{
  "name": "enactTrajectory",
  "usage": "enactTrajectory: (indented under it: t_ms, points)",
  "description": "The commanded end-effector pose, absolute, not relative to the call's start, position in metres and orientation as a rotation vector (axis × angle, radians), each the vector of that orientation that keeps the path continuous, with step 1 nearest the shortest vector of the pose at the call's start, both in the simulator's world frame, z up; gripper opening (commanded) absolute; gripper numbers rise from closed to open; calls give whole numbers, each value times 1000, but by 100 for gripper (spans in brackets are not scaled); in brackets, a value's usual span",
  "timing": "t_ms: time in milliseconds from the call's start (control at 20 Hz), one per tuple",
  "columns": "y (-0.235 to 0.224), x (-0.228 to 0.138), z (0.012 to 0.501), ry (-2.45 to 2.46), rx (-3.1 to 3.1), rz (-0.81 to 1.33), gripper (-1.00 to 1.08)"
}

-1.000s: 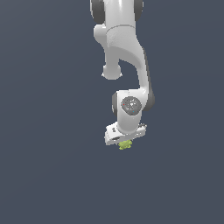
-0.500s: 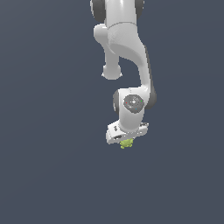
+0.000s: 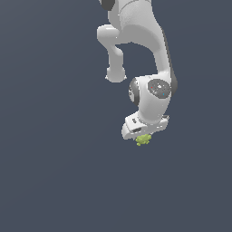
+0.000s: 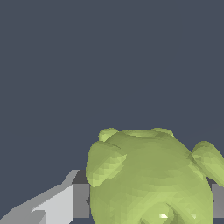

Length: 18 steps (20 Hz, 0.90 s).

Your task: Pick up the object and move it to a goal position.

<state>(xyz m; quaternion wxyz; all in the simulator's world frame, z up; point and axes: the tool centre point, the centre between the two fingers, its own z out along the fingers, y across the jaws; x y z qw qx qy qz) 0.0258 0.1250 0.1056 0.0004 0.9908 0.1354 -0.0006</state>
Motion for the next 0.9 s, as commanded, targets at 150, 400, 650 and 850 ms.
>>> enactTrajectory:
  t_ms: [150, 400, 650, 850]
  points:
    - [171, 10, 156, 427, 3111, 0, -100]
    - [210, -3, 198, 427, 3111, 0, -100]
    - [237, -10, 227, 427, 3112, 0, -100]
    - [247, -12, 238, 427, 3112, 0, -100]
